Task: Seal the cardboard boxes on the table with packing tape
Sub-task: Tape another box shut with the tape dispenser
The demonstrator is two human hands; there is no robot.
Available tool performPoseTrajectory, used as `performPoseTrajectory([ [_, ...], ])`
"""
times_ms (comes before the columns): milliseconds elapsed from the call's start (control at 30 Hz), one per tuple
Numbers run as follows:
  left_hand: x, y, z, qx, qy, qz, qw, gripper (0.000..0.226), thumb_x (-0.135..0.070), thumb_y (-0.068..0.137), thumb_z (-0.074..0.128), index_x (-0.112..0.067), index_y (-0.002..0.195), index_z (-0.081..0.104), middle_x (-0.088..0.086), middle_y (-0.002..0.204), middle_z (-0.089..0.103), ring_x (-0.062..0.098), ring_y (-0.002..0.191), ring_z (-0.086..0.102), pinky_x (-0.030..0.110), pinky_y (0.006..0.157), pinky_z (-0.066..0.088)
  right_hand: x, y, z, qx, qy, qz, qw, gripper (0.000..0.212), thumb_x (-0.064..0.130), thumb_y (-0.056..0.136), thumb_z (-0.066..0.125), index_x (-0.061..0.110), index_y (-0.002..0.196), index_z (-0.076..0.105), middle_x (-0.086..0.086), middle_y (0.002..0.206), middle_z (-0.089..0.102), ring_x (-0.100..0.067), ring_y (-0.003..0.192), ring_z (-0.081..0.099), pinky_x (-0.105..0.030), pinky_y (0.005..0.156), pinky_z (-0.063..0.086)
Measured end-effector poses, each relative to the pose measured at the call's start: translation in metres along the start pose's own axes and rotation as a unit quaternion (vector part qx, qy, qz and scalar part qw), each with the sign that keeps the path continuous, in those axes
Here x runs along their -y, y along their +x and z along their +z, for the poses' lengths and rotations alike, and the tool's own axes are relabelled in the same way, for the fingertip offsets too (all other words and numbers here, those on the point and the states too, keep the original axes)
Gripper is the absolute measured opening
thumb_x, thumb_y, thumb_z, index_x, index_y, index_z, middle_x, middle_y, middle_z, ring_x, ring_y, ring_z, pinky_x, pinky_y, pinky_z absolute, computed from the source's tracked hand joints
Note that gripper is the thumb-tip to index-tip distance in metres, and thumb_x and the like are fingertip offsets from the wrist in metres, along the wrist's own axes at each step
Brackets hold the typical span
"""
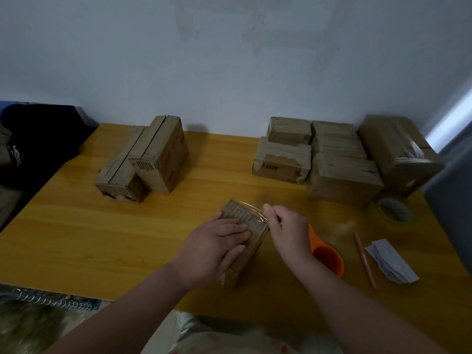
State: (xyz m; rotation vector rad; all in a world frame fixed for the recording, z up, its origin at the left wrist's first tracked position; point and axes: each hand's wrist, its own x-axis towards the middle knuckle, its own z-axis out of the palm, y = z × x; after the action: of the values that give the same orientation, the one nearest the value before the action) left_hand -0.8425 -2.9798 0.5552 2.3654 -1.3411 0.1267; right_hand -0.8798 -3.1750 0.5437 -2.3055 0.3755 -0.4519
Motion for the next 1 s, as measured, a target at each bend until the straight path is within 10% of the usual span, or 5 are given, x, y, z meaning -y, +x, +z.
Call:
performPoseTrajectory([
  [167,0.002,-0.002,0.001,-0.064,-0.034,0.015,0.997,0.030,-0.026,0.092,0.048,-0.016,0.106,0.073,-0.002,0.112,0.069,0.008,0.110,0.059,0.033,0.105,0.043,0.012,0.000,-0.014,-0.022,0.023,-0.028,0.999,0.034,0.048,0.094,0.045,0.020,0.089,0.064,0.005,0.080,0.066,-0.012,0.074,0.062,-0.029,0.060,0.050],
  [367,-0.004,0.000,-0.005,-0.179,-0.024,-0.089,0.980,0.039,-0.043,0.079,0.063,-0.016,0.104,0.053,-0.001,0.107,0.046,0.013,0.094,0.046,0.019,0.075,0.037,0.020,-0.003,-0.012,0.108,-0.032,-0.109,0.988,0.019,0.027,0.095,0.060,0.019,0.107,0.072,0.000,0.135,0.053,-0.019,0.123,0.042,-0.024,0.091,0.032],
  [533,0.008,0.000,-0.003,-0.047,-0.141,-0.232,0.961,0.096,-0.062,0.076,0.063,-0.021,0.151,0.019,-0.017,0.144,0.019,-0.001,0.130,0.015,0.023,0.106,0.020,0.027,0.000,-0.014,0.120,-0.010,-0.086,0.989,0.034,0.021,0.093,0.061,0.019,0.127,0.063,0.004,0.129,0.058,-0.011,0.122,0.044,-0.023,0.099,0.035],
  [700,0.019,0.000,-0.001,0.060,-0.100,-0.164,0.979,0.092,-0.080,0.079,0.024,-0.029,0.153,0.007,-0.021,0.155,-0.001,0.006,0.145,-0.002,0.022,0.113,0.004,0.030,0.001,-0.012,0.131,0.047,-0.030,0.990,0.035,0.023,0.094,0.060,0.021,0.129,0.061,0.007,0.131,0.056,-0.007,0.122,0.047,-0.026,0.103,0.040],
  [1000,0.018,0.002,-0.002,0.093,0.003,-0.135,0.986,0.078,-0.073,0.085,0.011,-0.034,0.152,0.011,-0.017,0.154,-0.009,0.015,0.148,-0.007,0.040,0.117,0.022,0.035,0.003,-0.014,0.142,0.219,0.121,0.958,0.026,0.031,0.095,0.060,0.025,0.119,0.066,0.014,0.110,0.061,-0.006,0.106,0.058,-0.030,0.088,0.054],
])
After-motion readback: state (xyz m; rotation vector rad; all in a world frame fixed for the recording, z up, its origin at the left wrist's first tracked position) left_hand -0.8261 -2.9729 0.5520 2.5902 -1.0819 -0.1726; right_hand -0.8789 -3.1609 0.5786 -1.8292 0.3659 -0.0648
